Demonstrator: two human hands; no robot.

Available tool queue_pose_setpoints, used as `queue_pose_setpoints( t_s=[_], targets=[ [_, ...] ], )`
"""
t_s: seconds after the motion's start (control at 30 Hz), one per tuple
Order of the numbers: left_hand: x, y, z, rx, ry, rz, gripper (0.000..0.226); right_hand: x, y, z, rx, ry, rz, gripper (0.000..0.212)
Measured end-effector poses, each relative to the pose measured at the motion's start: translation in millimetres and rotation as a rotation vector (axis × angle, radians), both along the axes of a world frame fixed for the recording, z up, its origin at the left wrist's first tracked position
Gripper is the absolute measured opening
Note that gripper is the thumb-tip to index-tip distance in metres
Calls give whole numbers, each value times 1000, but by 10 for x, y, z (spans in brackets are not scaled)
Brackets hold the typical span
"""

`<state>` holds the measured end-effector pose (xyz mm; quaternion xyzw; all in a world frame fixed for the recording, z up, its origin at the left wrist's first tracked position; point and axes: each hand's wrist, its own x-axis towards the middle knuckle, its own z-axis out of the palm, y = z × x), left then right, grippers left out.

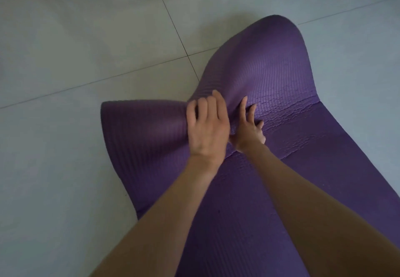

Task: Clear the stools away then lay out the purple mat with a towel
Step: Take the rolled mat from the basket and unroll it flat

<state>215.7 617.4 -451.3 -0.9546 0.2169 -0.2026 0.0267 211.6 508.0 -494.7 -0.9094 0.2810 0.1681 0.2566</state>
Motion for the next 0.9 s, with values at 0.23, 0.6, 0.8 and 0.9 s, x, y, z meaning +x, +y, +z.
queue_pose_setpoints(
  t_s=[0.23,0.6,0.8,0.9],
  targets=[
    [699,478,-164,105,350,72,81,-68,48,-33,-52,95,78,113],
    [772,472,-857,-24,646,124,85,120,-129,-249,-127,17,186,117],
    [904,479,-1133,-43,731,110,86,233,-295,-409,-93,90,177,126],
    [902,503,-1121,-46,775,114,88,244,-283,-430,-82,124,178,127]
  ],
)
